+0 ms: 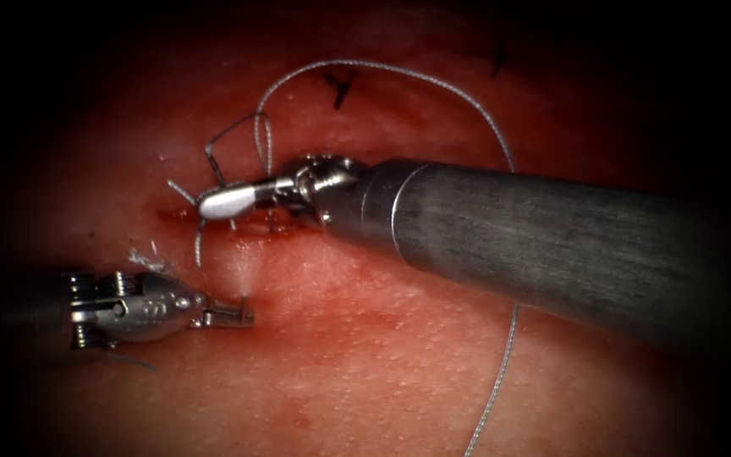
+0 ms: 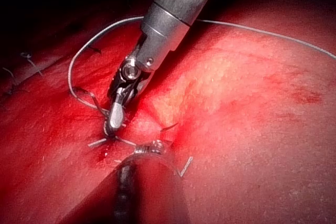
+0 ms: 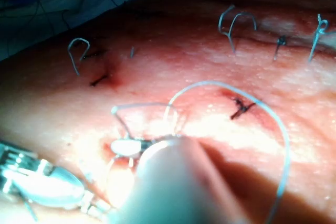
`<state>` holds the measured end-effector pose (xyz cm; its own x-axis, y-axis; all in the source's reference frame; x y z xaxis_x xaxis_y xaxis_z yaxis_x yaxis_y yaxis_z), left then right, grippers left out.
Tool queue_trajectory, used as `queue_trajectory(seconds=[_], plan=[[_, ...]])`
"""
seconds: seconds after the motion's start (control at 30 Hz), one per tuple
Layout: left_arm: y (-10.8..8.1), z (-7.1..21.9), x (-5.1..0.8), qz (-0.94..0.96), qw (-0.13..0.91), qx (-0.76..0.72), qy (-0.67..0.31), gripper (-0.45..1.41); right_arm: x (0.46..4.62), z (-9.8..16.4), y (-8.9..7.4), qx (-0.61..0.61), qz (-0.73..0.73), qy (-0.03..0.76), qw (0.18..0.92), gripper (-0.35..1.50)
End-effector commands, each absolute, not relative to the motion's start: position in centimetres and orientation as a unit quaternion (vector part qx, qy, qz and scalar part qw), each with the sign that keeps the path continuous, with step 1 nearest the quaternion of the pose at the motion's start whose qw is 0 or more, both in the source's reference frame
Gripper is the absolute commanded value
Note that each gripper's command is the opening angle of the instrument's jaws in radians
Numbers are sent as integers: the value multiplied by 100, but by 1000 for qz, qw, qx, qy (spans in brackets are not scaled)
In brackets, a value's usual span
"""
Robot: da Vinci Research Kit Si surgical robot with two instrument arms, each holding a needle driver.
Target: Wound Closure
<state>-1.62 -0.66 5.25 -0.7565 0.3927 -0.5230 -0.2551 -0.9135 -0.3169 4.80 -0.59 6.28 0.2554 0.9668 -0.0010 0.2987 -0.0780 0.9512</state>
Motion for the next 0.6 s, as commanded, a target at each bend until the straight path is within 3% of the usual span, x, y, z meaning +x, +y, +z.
queue_trajectory(seconds=[0.03,0.5,0.53,0.57,0.6], plan=[[-63,527,-169,929,172,-307,-111,-22,486,633,-63,644,355,490,468,-35],[-60,515,-164,929,168,-316,-97,-22,468,632,-86,690,365,451,433,-35],[-61,513,-163,929,163,-319,-94,-22,466,630,-84,694,362,453,428,2],[-62,510,-161,929,150,-328,-81,-22,459,625,-74,673,365,472,437,54],[-62,510,-161,929,150,-328,-81,-22,459,625,-74,673,365,472,437,54]])
